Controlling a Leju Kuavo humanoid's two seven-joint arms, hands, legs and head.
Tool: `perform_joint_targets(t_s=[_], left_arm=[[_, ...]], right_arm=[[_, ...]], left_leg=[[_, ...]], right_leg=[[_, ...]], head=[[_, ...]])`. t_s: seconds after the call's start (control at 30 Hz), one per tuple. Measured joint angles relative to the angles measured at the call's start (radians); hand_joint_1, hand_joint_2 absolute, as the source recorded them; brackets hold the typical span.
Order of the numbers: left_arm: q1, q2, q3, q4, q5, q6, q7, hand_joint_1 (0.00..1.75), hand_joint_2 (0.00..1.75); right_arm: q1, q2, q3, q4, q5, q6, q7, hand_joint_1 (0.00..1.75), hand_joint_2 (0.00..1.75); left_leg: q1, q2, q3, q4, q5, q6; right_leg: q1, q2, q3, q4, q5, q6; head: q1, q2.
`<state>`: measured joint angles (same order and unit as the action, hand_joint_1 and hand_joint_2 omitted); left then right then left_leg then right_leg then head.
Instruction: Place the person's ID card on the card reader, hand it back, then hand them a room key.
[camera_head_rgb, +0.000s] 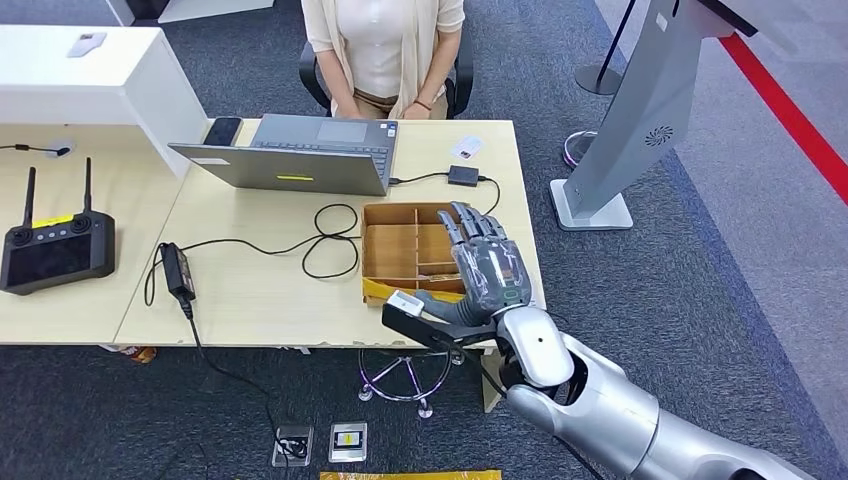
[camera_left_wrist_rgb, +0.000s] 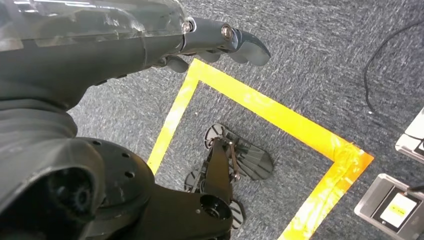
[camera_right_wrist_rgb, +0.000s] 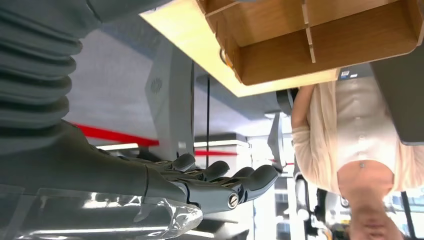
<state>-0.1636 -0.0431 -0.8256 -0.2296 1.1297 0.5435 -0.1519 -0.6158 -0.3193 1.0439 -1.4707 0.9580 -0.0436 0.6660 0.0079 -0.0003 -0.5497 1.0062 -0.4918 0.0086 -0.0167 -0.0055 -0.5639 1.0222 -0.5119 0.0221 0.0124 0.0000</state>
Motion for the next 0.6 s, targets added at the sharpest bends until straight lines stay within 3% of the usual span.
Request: perform_joint_targets(t_s=[0.23,0.6], left_arm=[[0.015,0.001,0.018,0.000,0.021,0.000,-0.033,0.00,0.00],[0.029,0.002,0.033,0.000,0.027,-0.001,-0.040,0.00,0.00]], right_arm=[[0.051,0.001,0.036,-0.069,0.258,0.106,0.022,0.00,1.75],[0.126,0.028,0.052,-0.126,0.262,0.132,0.032,0.00,1.75]], left_leg=[[0.000,0.000,0.000,0.000,0.000,0.000],[0.000,0.000,0.000,0.000,0.000,0.000]], right_leg=[[0.000,0.000,0.000,0.000,0.000,0.000],[0.000,0.000,0.000,0.000,0.000,0.000]], head=[[0.000,0.000],[0.000,0.000]])
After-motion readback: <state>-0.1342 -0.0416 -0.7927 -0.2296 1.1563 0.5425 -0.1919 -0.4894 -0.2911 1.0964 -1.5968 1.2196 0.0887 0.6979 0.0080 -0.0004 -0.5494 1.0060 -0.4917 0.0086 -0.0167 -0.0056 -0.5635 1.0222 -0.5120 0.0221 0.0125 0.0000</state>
